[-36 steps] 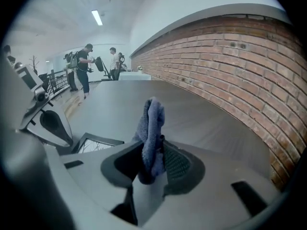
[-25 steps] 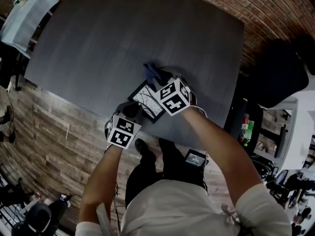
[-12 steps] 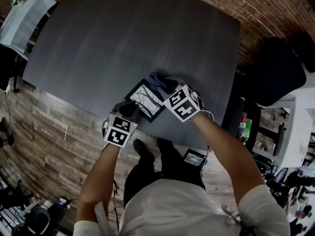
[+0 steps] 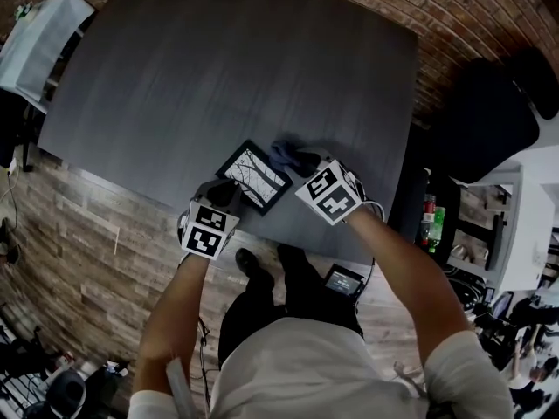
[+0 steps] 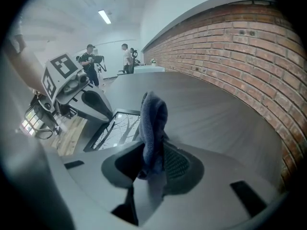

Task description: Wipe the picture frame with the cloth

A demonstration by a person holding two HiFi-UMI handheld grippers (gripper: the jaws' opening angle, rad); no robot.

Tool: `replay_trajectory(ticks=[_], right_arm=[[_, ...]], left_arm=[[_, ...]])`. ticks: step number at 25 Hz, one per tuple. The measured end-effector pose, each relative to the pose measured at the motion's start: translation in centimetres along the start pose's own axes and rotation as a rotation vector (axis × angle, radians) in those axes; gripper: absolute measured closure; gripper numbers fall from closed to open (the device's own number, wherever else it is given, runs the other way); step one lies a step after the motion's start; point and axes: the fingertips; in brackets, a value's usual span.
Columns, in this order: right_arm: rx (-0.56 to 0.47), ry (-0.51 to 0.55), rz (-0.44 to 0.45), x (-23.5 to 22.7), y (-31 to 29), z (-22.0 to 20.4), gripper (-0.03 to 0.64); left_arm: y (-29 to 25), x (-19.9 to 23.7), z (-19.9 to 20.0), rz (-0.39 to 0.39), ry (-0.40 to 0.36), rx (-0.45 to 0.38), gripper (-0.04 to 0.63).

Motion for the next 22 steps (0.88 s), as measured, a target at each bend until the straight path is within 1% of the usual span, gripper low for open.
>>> replay_trajectory(ticks=[8, 13, 22], right_arm=[[0.016, -0.034, 0.028, 1.0, 1.8, -2.6, 0.506], [0.032, -0.047, 0.044, 1.6, 3.1, -4.5, 0.506], [0.050, -0.074, 0.078, 3.4, 4.6, -7.3, 0.505]], left_arm=[[-0.2, 0.0, 0.3, 0.007, -0.022, 0.014, 0.551], [-0.5, 0.0, 0.6, 0.016, -0.018, 0.017, 0.552], [-1.2, -0.7, 1.3, 0.009, -0.039, 0.015, 0.555]])
Point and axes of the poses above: the fingertips, and each gripper's own axes: y backward along the fingers, x to its left, z out of its top, and after that the axes turned 6 degrees about x, right-handed
